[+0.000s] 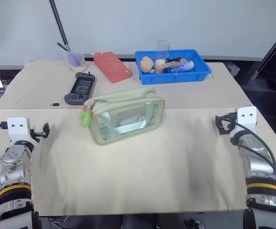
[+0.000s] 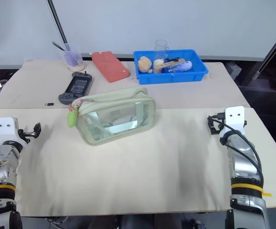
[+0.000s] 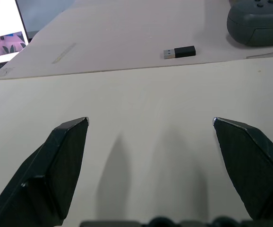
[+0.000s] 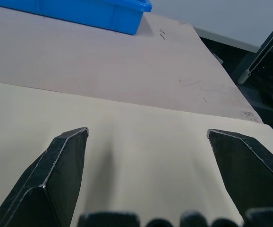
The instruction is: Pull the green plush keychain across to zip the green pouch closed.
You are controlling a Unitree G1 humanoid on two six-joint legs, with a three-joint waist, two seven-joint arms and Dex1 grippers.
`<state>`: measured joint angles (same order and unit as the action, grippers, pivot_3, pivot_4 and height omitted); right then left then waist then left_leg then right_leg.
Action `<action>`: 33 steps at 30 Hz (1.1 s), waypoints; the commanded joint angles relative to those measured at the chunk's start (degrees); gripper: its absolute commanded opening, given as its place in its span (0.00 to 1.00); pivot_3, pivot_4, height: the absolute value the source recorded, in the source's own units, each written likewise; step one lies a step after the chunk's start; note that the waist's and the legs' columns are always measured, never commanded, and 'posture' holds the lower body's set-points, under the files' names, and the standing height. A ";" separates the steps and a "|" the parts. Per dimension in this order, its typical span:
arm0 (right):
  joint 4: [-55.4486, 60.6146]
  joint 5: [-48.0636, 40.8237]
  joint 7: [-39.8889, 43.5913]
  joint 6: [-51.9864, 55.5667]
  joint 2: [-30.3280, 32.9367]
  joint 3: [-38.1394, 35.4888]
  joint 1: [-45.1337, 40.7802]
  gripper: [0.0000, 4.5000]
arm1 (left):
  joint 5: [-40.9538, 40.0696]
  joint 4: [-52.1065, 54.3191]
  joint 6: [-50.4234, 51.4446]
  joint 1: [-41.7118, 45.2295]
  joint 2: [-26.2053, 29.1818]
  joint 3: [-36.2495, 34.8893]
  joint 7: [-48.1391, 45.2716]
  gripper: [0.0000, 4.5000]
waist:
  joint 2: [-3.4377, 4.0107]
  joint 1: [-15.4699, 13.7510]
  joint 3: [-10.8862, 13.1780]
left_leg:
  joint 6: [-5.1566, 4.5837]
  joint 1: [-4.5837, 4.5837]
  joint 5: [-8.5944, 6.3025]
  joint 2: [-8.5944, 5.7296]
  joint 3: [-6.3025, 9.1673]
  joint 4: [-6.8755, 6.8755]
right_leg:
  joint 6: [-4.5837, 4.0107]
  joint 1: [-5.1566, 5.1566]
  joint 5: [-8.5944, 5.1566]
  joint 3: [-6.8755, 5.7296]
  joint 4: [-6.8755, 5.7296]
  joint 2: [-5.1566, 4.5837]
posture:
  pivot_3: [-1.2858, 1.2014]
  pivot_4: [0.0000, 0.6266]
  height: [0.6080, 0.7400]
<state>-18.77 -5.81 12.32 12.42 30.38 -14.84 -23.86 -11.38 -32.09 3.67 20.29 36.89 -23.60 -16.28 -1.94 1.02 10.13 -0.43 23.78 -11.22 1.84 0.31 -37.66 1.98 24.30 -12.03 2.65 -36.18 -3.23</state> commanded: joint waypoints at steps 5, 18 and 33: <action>0.58 -0.27 0.22 -1.50 1.90 -1.78 -1.23 0.99 | -2.88 3.12 -0.59 -0.23 0.98 -2.60 -1.92 1.00 | 0.00 0.00 0.00 | 0.00 0.00 0.00 0.00 0.00 0.00 | 0.00 0.00 0.00 0.00 0.00 0.00 | 0.52 0.24 1.00; 12.29 -12.29 28.76 8.95 13.45 3.39 -13.03 0.99 | -16.70 23.36 20.38 8.98 18.96 0.17 -24.83 1.00 | 0.02 0.06 0.09 | 0.00 0.05 0.00 0.04 0.00 0.04 | 0.02 0.05 -0.03 -0.05 0.07 0.03 | 0.52 0.24 1.00; 39.11 -30.15 39.12 35.45 17.40 11.23 -24.24 0.99 | -17.76 48.39 40.23 34.28 18.09 29.35 -39.80 1.00 | 0.00 -0.13 0.11 | 0.00 0.41 -0.01 -0.03 0.01 0.08 | 0.11 0.31 -0.09 -0.02 0.13 0.04 | 0.52 0.24 1.00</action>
<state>18.67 -35.18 52.74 47.04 47.54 -2.55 -46.43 -30.09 14.11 42.80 53.55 54.83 4.56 -55.50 -1.94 0.89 10.25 -0.43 24.19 -11.23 1.81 0.32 -37.58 2.10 24.62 -12.13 2.63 -36.07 -3.18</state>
